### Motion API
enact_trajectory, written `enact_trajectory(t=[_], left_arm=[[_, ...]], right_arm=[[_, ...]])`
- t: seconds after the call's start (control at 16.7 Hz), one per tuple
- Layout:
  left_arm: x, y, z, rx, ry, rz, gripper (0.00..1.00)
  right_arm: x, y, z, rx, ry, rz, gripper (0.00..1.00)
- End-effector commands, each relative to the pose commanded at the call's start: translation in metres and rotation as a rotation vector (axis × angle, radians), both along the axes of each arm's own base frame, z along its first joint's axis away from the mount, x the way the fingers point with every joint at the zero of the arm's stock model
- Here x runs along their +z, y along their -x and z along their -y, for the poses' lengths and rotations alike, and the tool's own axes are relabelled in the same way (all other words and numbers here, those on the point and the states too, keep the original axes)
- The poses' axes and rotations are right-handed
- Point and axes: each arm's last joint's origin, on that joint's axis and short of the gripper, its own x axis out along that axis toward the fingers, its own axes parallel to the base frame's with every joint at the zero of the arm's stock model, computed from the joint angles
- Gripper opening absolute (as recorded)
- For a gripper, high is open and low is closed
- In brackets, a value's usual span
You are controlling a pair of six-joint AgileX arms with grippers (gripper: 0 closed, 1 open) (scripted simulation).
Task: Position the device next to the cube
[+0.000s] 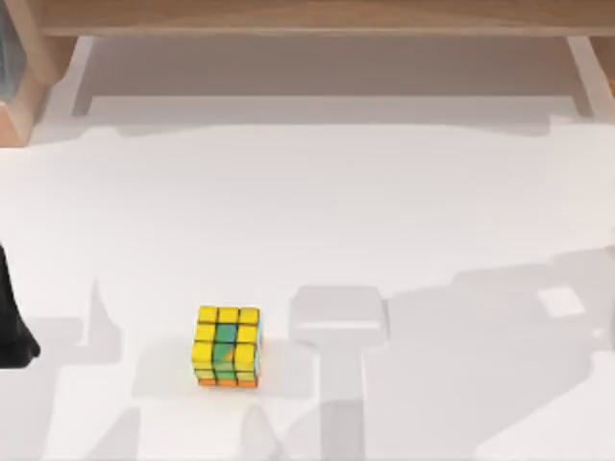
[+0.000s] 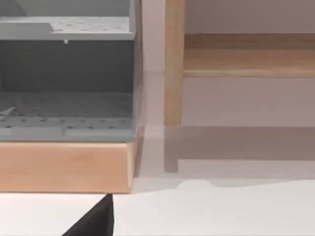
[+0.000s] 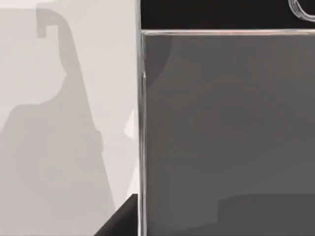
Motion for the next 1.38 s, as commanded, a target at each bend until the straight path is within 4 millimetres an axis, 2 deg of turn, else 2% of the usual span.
enact_trajectory(t=[0.3, 0.54, 0.78, 0.96, 1.2, 1.38], left_arm=[[0.0, 0.0, 0.0, 0.0, 0.0, 0.0, 1.0], [0.0, 0.0, 0.0, 0.0, 0.0, 0.0, 1.0], [0.0, 0.0, 0.0, 0.0, 0.0, 0.0, 1.0], [0.0, 0.0, 0.0, 0.0, 0.0, 0.0, 1.0], [0.0, 0.0, 0.0, 0.0, 0.0, 0.0, 1.0], [0.0, 0.0, 0.0, 0.0, 0.0, 0.0, 1.0]], right_arm=[[0.03, -0.021, -0.083, -0.064, -0.096, 0.062, 0.0], [0.035, -0.026, -0.155, -0.103, -0.18, 0.037, 0.0], [0.024, -0.019, -0.222, -0.129, -0.223, -0.042, 0.0], [0.009, -0.009, -0.263, -0.14, -0.224, -0.113, 0.0], [-0.016, 0.005, -0.304, -0.147, -0.194, -0.201, 0.0], [-0.033, 0.013, -0.323, -0.15, -0.164, -0.251, 0.0]])
